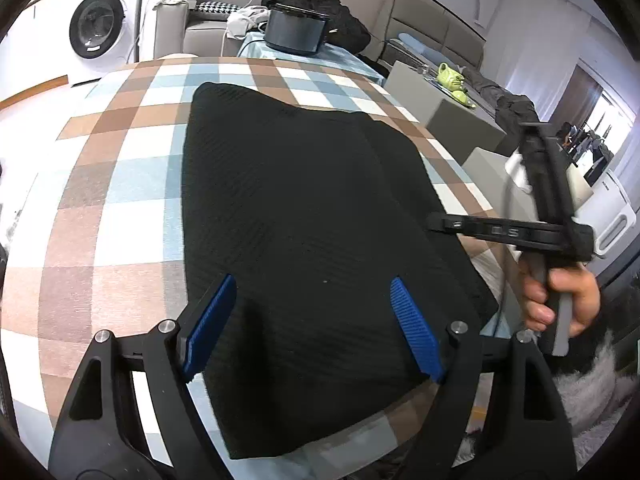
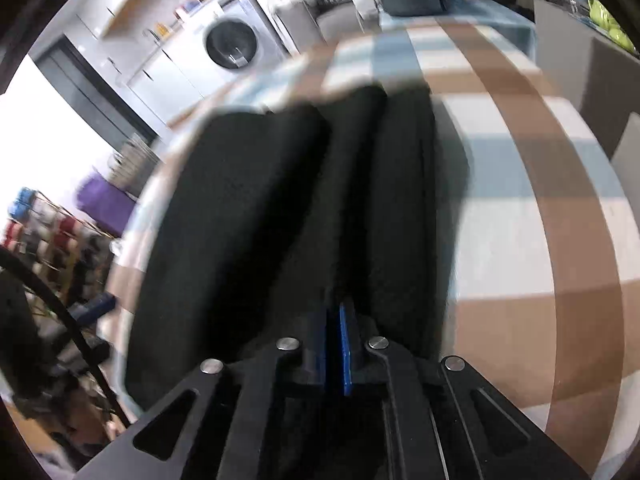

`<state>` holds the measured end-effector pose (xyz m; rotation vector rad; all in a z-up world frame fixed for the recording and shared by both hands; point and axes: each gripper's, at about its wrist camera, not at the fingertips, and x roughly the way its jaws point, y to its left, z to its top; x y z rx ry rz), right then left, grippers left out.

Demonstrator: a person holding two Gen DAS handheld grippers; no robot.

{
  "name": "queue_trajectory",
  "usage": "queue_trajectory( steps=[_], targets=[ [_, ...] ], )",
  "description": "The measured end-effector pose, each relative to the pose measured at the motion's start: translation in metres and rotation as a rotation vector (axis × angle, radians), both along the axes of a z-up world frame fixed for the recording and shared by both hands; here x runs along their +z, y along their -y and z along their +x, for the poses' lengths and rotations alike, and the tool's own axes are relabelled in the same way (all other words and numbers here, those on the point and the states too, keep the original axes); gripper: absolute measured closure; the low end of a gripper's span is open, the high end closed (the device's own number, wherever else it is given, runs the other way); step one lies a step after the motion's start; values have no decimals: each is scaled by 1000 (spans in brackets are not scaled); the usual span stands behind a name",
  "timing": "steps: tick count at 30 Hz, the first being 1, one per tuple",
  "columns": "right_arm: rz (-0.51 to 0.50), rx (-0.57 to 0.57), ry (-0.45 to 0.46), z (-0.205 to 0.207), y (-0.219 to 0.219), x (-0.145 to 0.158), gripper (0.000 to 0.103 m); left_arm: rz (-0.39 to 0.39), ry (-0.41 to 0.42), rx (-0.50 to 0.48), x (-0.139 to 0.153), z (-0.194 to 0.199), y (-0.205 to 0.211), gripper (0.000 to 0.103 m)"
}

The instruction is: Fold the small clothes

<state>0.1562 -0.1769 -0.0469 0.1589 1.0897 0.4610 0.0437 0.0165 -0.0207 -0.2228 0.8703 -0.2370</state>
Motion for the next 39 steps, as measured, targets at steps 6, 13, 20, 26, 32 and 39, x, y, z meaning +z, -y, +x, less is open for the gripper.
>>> queue_trajectory(
  steps=[6,13,20,26,32,39],
  targets=[
    [86,-8,111,-20,10,32,71,-9,-10,58,-7,8,-24,25],
    [190,29,-58,6,-31,-5,70,-32,-23,127,-14,22,-43,25],
    [215,10,110,-7,-13,45,103,-32,-23,157,-15,25,-57,25],
    [300,-21,-35,-5,15,18,98,-16,-47,153,-23,33,-54,25],
    [367,76,-96,-14,-22,4,78,-28,-63,158,-29,36,-53,25],
    [261,85,38,-17,-36,14,96,35,-47,185,-27,35,-51,25]
  ],
)
